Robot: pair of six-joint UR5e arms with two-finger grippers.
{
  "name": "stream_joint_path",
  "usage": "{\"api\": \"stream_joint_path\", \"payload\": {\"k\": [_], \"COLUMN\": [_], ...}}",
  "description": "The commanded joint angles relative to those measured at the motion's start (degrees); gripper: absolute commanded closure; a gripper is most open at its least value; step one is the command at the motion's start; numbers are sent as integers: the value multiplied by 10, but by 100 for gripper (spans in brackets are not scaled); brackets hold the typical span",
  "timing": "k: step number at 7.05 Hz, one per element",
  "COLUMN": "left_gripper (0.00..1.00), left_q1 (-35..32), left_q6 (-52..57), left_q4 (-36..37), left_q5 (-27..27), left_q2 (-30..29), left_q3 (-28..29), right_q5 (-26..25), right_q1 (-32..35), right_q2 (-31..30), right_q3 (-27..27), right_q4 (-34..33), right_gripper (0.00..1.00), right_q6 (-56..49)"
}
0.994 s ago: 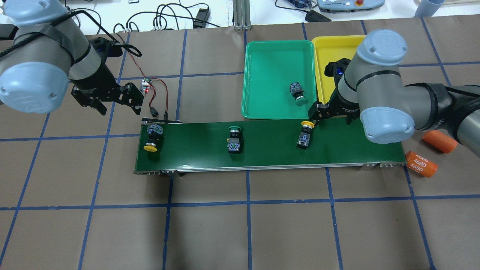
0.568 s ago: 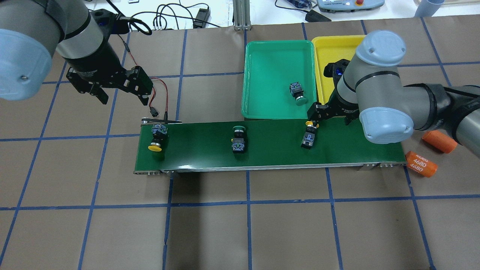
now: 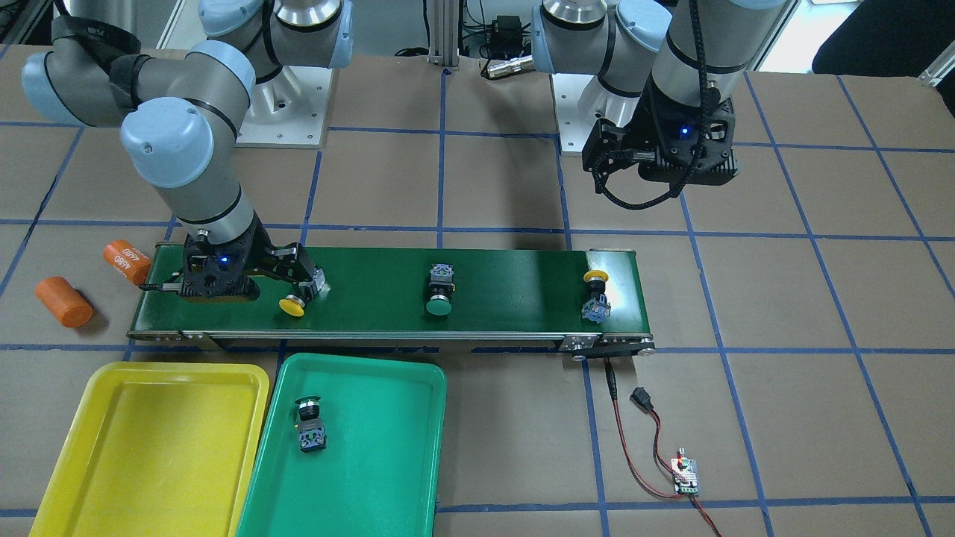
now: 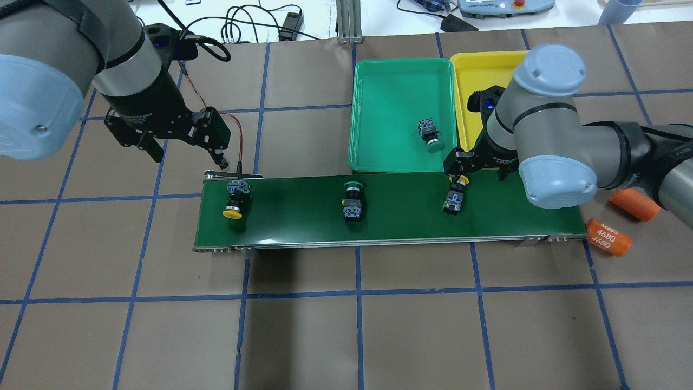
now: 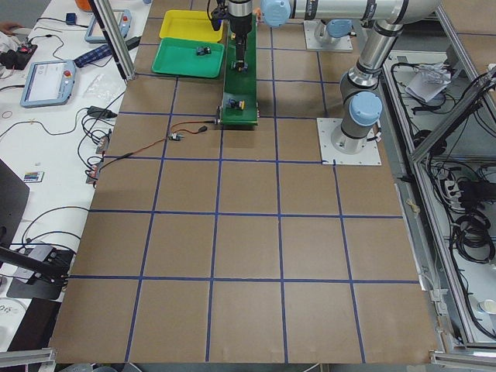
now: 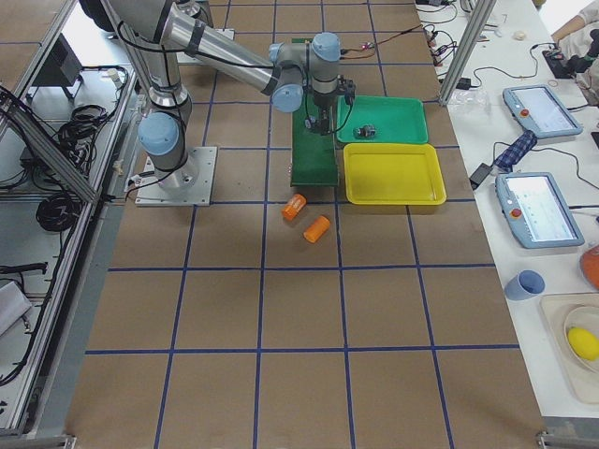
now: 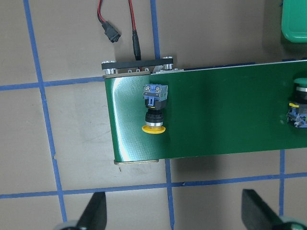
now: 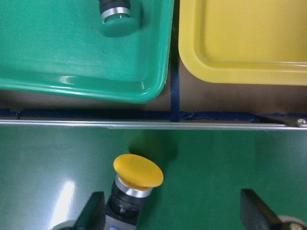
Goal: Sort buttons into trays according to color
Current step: 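Grasp the yellow button with the right gripper and lift it over the yellow tray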
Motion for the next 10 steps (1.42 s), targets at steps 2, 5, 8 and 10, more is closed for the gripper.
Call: {"api": "stream_joint_path", "payload": {"k": [2,5,8,10], "left_gripper": [0,0,0,0], "left_q1": [48,46,46,46], "left_q6": [-7,-10,-10,-10], "left_q4": [1,1,-2,-2], "left_q5": [0,-6,-3,-2], "left_q2": [9,11,11,8], "left_q3": [-15,-15,-17,-19], "right_q5": [0,0,-11,-11], "right_q1": [0,0,-3,-3], "right_q2": [5,40,40,40], "right_q3": [1,-1,-3,-10], "right_q4": [1,-3,-10,-11], "right_gripper": [3,5,75,80], "right_q6": [1,2,-5,-6]}}
